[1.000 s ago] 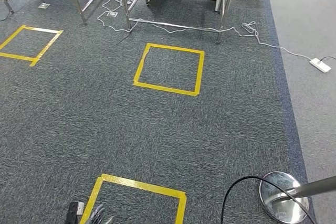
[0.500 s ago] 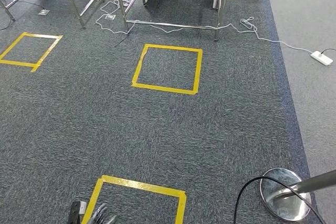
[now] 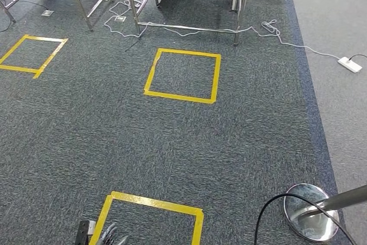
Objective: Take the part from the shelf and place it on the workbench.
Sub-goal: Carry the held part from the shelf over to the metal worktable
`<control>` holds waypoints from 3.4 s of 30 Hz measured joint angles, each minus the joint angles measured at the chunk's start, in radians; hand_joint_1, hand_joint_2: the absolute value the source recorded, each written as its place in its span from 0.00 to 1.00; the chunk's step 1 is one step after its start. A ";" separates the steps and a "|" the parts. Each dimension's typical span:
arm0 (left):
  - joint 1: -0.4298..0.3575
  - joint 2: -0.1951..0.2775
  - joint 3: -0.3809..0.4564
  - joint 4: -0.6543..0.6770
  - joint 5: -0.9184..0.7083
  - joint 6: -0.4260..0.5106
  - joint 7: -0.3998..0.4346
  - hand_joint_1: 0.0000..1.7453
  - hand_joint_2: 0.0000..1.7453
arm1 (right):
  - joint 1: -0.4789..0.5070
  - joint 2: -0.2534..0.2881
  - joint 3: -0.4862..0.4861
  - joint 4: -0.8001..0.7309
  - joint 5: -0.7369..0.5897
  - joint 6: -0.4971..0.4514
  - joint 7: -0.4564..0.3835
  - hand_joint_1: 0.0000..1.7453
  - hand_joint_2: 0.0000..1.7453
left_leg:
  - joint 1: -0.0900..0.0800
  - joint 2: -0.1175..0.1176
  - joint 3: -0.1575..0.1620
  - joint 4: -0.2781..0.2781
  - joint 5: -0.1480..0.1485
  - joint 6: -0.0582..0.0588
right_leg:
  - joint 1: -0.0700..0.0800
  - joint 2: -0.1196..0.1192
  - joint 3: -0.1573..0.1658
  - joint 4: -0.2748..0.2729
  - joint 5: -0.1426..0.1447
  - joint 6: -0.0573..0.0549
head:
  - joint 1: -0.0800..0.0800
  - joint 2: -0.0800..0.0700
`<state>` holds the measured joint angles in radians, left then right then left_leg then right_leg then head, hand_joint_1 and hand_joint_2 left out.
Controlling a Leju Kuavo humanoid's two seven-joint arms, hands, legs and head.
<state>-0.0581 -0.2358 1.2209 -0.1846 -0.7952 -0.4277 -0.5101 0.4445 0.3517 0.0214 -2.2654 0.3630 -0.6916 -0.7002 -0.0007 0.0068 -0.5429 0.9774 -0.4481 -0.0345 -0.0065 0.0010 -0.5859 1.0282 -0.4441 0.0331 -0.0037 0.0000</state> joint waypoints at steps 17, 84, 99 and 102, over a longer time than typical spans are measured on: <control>0.006 0.001 -0.015 0.001 -0.050 -0.112 -0.052 0.00 1.00 | 0.003 0.000 0.000 0.000 0.007 0.000 0.000 1.00 1.00 | -0.002 0.000 -0.002 0.003 -0.002 0.004 | -0.002 0.000 0.000 -0.002 0.001 0.003 | 0.000 0.000; 0.005 0.004 -0.020 0.007 -0.039 -0.096 -0.040 0.00 1.00 | 0.000 0.000 0.015 -0.008 0.047 0.000 0.006 1.00 1.00 | 0.015 0.012 0.013 -0.004 -0.010 -0.021 | -0.018 0.005 0.011 -0.001 -0.009 0.005 | 0.009 0.000; 0.006 0.002 -0.019 0.007 -0.039 -0.093 -0.040 0.00 1.00 | 0.000 0.000 0.018 -0.010 0.048 0.000 0.006 1.00 1.00 | 0.014 -0.008 -0.009 0.010 -0.005 0.004 | -0.016 0.022 0.008 -0.005 -0.009 0.027 | -0.005 0.000; 0.005 0.002 -0.019 0.007 -0.039 -0.093 -0.040 0.00 1.00 | 0.000 0.000 0.019 -0.010 0.048 0.000 0.006 1.00 1.00 | 0.015 -0.007 -0.008 0.006 -0.002 0.021 | -0.016 0.013 -0.041 0.101 -0.073 0.036 | 0.002 0.000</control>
<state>-0.0529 -0.2336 1.2016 -0.1778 -0.8339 -0.5207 -0.5501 0.4449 0.3513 0.0399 -2.2758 0.4108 -0.6913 -0.6942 0.0145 0.0000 -0.5507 0.9834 -0.4499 -0.0132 -0.0229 0.0140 -0.6269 1.1294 -0.5171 0.0694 -0.0018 0.0000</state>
